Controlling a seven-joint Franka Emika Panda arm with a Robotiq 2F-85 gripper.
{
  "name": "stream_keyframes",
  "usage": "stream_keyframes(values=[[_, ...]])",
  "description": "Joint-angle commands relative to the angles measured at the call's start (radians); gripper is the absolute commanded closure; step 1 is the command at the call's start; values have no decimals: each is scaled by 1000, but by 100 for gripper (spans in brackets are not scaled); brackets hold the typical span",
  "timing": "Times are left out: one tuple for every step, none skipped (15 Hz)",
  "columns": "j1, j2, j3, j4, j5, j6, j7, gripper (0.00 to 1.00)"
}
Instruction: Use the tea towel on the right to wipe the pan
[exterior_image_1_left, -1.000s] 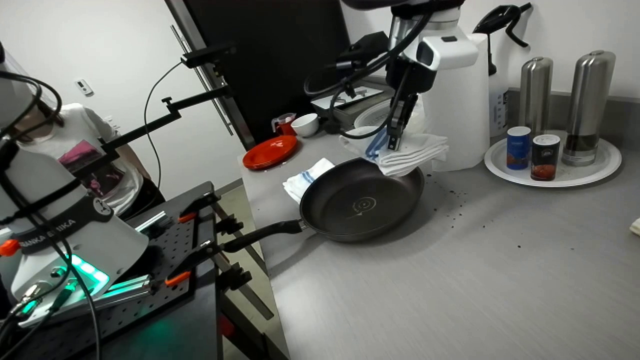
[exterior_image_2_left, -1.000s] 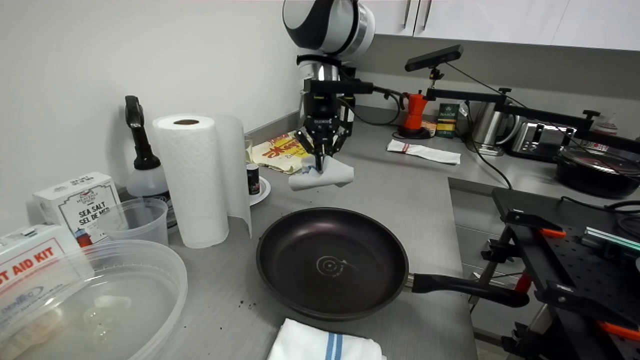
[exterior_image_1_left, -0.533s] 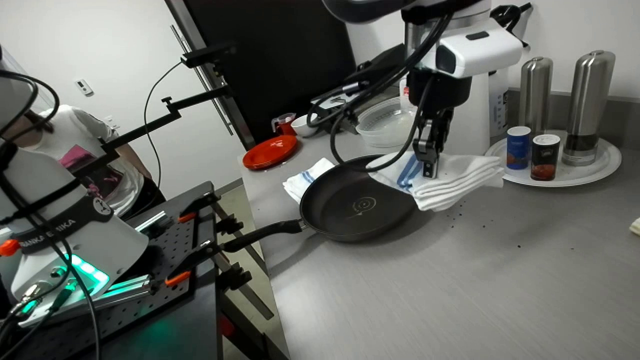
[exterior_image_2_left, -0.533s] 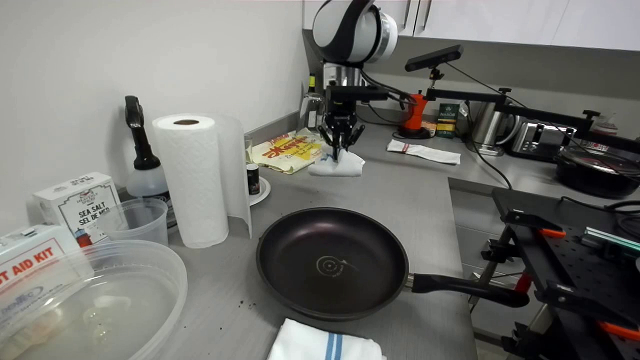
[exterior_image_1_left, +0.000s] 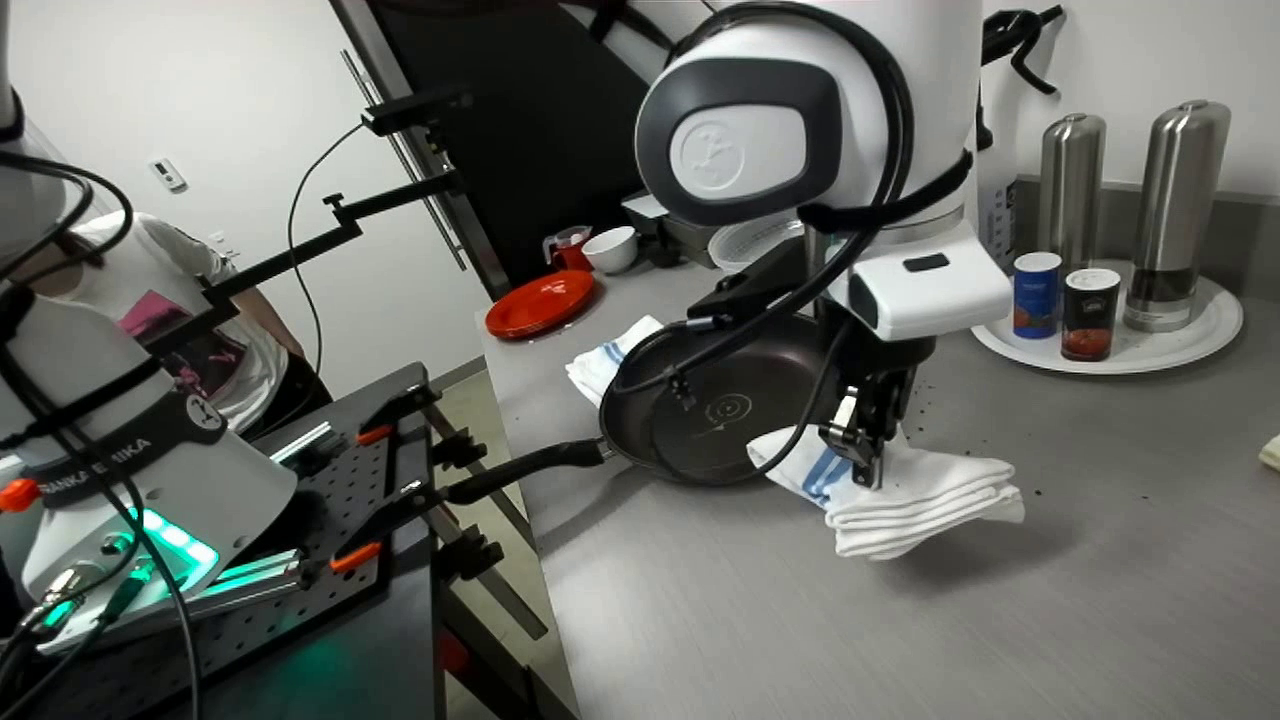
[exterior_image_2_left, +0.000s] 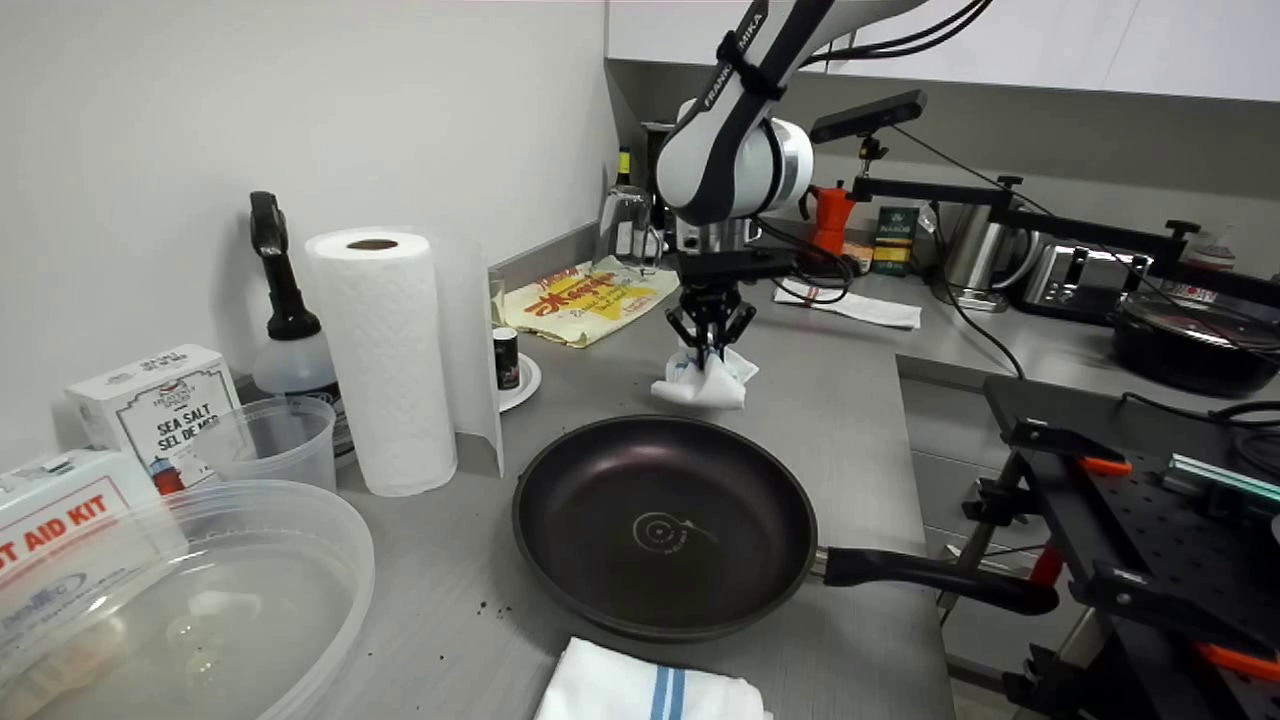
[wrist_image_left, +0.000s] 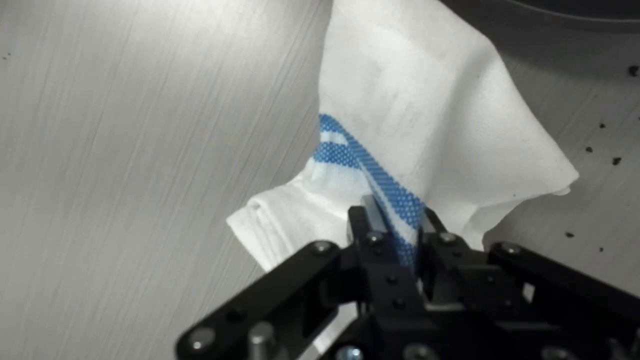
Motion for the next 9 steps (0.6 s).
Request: stream_keyframes(values=[[16,30,-12,2,-11,17,54,97],[16,36,-10,0,-8,11,60,97],[17,41,-11,-1,-7,12,68,97],[20,46,-13,-5,-8,12,75,97],[20,50,-12,-6,-8,11,79,97],[22,54,-12,-8,-9,8,85,97],[23,57,-12,-8,-10,8,88,97],[25,59,-12,-9,-10,7,91,97],[26,60,-11,-9,-10,6,94,97]])
